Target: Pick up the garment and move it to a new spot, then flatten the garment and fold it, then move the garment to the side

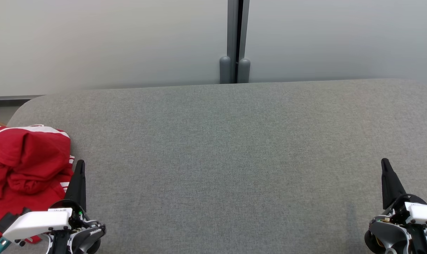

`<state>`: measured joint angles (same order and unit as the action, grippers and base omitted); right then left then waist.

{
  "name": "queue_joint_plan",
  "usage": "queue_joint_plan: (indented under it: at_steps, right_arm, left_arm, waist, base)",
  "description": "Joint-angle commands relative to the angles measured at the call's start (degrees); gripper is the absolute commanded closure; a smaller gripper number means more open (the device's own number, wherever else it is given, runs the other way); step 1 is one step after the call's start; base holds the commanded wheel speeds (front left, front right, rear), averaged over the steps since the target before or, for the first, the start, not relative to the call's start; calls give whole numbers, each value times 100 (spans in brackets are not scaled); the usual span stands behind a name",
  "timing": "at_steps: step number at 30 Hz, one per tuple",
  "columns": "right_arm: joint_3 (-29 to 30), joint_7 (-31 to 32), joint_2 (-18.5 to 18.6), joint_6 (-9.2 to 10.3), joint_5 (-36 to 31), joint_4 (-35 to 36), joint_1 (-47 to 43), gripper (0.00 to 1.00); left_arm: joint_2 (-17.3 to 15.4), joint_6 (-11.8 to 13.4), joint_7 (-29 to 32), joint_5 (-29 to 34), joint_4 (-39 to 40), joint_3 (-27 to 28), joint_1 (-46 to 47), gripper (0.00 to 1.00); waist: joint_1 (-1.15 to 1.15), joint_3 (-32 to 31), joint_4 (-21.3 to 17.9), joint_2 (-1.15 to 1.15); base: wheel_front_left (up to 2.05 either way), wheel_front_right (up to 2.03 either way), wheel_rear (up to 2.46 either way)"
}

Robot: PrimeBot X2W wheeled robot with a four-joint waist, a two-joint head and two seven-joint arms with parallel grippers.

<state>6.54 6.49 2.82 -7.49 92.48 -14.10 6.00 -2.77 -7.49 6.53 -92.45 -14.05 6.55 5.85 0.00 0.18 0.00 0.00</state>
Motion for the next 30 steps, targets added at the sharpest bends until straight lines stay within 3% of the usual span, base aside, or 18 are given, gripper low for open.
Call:
queue_joint_plan:
  at_steps: [1, 18, 19, 30]
  right_arm:
    - [-8, 3, 5, 0, -18, -9, 65, 100]
    - [-8, 3, 6, 0, -18, -9, 65, 100]
    - [0, 0, 0, 0, 0, -5, -1, 0]
    - [-101, -202, 66, 0, -237, 107, -104, 0]
  left_arm:
    - [-13, -24, 8, 11, -6, 11, 91, 100]
    - [-13, -24, 8, 11, -6, 11, 91, 100]
    - [1, 0, 0, 0, -4, -1, -1, 0]
    - [3, 6, -222, 112, 52, -206, -7, 0]
  waist:
    - [0, 0, 0, 0]
    - [0, 0, 0, 0]
    - [0, 0, 0, 0]
    - [0, 3, 1, 0]
  base:
    - [0, 0, 0]
    - [0, 0, 0]
    - [0, 0, 0]
    - [0, 0, 0]
